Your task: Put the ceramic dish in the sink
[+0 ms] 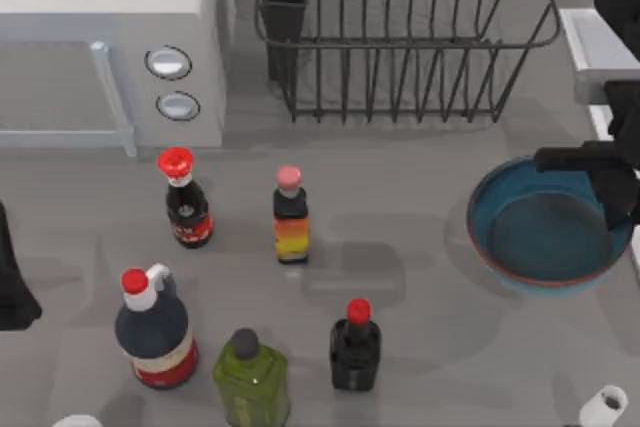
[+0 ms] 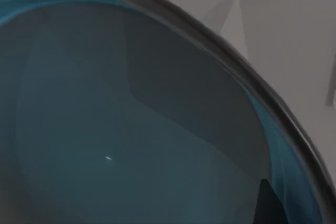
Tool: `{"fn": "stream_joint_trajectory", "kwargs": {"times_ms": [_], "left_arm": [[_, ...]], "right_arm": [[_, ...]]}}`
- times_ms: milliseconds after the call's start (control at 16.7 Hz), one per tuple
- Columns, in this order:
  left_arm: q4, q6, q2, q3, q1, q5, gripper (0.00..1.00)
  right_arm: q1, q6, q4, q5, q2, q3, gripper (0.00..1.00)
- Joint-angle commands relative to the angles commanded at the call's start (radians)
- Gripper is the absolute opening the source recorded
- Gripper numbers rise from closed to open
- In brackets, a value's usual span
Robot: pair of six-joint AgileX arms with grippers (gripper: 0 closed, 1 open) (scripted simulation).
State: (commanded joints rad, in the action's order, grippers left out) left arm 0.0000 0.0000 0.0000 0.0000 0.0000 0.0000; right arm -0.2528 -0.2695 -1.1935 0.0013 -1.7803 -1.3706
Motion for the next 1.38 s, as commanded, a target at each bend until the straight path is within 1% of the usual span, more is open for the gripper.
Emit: {"fn": "stream_joint_trajectory", "kwargs": {"times_ms": [180,300,600,720,840,1020,1200,1380], "left_arm": [[0.0,0.0,0.0,0.0,0.0,0.0,1.0],[0.0,0.0,0.0,0.0,0.0,0.0,1.0],[0.0,0.0,0.0,0.0,0.0,0.0,1.0],[0.0,0.0,0.0,0.0,0.0,0.0,1.0],[0.0,0.0,0.0,0.0,0.0,0.0,1.0],[0.0,0.0,0.0,0.0,0.0,0.0,1.0],[0.0,0.0,0.0,0.0,0.0,0.0,1.0],[0.0,0.0,0.0,0.0,0.0,0.0,1.0]], "right_arm": [[0.001,0.004,-0.15,0.0,0.039,-0.121,0.0],[0.003,0.006,-0.196,0.0,0.062,-0.165,0.0],[0.0,0.005,-0.201,-0.001,0.063,-0.169,0.0],[0.006,0.01,-0.171,-0.014,0.068,-0.153,0.0],[0.025,0.019,-0.1,-0.044,0.076,-0.115,0.0],[0.077,0.037,0.084,-0.113,0.089,-0.024,0.0],[0.152,0.059,0.361,-0.195,0.103,0.106,0.0],[0.248,0.088,0.703,-0.276,0.117,0.266,0.0]]}}
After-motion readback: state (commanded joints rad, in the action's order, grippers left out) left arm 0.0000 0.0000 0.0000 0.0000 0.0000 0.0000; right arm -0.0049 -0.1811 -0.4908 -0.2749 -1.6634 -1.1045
